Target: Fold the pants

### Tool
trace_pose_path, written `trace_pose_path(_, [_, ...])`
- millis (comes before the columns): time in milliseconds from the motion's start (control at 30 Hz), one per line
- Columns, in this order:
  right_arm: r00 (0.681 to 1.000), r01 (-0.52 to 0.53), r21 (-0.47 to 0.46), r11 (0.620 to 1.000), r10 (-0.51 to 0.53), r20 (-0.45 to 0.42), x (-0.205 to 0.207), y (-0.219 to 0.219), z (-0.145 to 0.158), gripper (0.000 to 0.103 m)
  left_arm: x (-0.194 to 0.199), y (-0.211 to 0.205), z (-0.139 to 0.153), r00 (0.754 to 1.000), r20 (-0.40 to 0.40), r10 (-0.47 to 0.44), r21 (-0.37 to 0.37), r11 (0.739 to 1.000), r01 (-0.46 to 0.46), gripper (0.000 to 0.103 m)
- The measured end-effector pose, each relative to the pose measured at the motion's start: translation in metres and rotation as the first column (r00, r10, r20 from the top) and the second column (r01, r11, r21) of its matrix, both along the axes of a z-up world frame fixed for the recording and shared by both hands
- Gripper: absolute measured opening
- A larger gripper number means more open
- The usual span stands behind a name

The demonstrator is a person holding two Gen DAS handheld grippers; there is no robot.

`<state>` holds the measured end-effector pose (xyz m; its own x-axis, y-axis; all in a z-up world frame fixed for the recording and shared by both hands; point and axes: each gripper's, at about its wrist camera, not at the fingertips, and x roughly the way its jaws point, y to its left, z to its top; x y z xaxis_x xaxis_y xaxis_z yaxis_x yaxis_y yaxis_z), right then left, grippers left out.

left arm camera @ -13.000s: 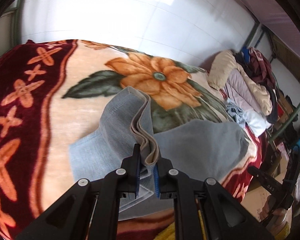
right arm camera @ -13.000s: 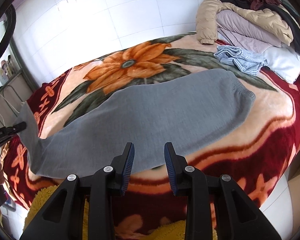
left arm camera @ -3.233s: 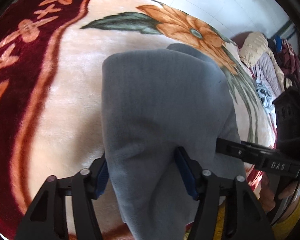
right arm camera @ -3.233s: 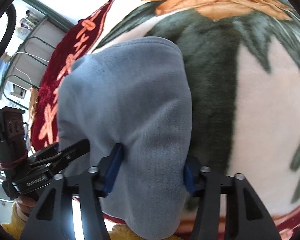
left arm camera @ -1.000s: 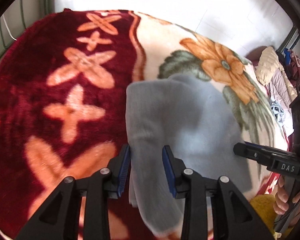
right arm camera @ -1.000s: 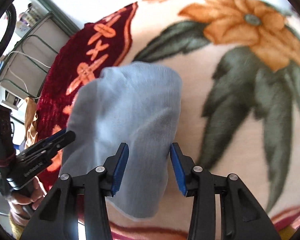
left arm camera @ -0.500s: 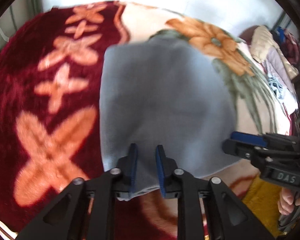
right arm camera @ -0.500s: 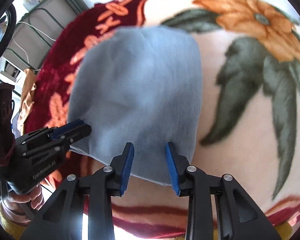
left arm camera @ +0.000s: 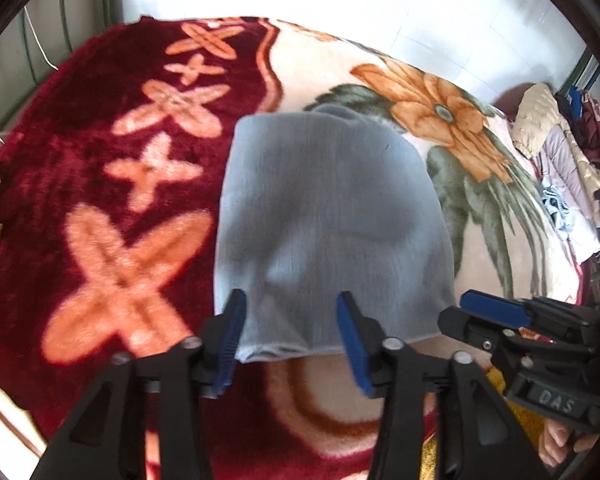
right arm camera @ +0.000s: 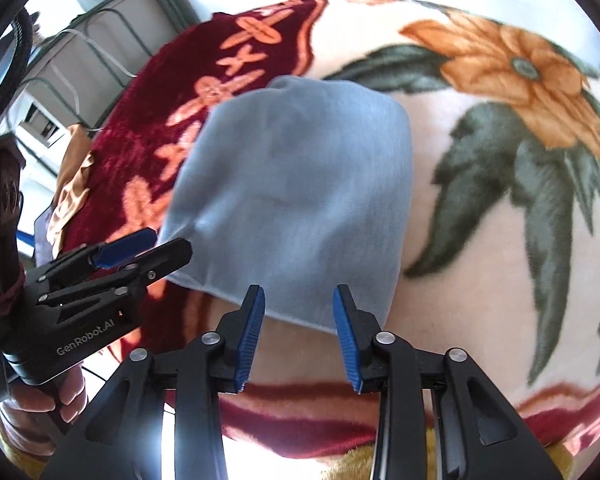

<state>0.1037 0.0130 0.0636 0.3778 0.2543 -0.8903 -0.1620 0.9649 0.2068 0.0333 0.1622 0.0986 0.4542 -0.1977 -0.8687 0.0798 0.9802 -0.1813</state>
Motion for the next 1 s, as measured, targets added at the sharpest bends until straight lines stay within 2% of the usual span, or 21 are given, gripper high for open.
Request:
trace_pose_path(67, [1.0, -0.006, -0.019, 1.0, 0.006, 0.021, -0.007, 0.002, 0.003, 0.046, -0.008, -0.002, 0.006, 1.0, 0.018, 0.012, 0.017, 1.0, -0.012, 0.064])
trace_pose_path(133, [0.999, -0.004, -0.027, 1.0, 0.005, 0.035, -0.014, 0.001, 0.005, 0.05, -0.014, -0.002, 0.01, 0.999, 0.031, 0.027, 0.032, 0.999, -0.028, 0.068])
trace_pose_path(433, [0.999, 0.051, 0.004, 0.999, -0.051, 0.003, -0.025, -0.015, -0.007, 0.052, -0.029, -0.009, 0.01, 0.998, 0.035, 0.056, 0.094, 0.994, -0.059, 0.069])
trace_pose_path(633, [0.998, 0.066, 0.021, 0.998, -0.066, 0.013, -0.026, -0.018, -0.005, 0.052, -0.031, -0.011, 0.007, 0.998, 0.029, 0.064, 0.063, 0.996, -0.065, 0.069])
trace_pose_path(1000, [0.998, 0.06, 0.021, 0.998, -0.06, -0.004, -0.026, -0.016, -0.009, 0.052, -0.033, -0.014, -0.001, 0.996, 0.023, 0.09, 0.132, 0.987, -0.092, 0.07])
